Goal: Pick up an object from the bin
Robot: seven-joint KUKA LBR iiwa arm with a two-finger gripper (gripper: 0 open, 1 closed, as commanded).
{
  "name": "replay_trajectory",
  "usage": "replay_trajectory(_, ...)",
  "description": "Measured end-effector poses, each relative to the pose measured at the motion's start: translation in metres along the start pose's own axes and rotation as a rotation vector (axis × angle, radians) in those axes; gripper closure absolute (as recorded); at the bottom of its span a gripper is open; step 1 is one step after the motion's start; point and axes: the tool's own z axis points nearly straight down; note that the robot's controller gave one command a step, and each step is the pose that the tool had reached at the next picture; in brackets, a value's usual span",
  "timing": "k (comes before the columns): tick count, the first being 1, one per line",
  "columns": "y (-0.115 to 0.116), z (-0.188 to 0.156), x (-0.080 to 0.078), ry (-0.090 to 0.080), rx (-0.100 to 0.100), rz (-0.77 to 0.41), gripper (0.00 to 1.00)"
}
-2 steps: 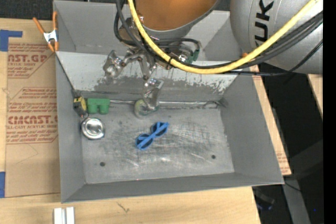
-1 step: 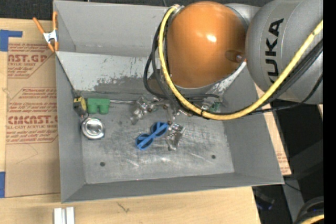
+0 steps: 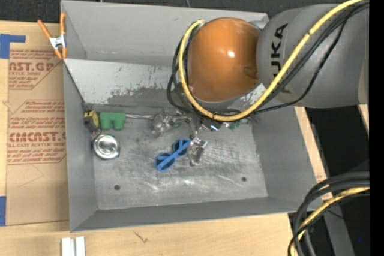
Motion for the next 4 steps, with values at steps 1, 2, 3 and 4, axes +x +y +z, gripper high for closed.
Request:
replay_trajectory(1,-0.023,0.101,0.015,0.0,0.0,0.506,0.0)
replay_trajectory(2,-0.025,0.097,0.013,-0.008,0.004,0.504,1.0)
replay_trajectory(3,-0.037,-0.013,0.006,-0.014,0.008,0.426,1.0)
replay_trajectory(4,-0.018,-0.102,0.012,-0.014,0.008,0.427,1.0)
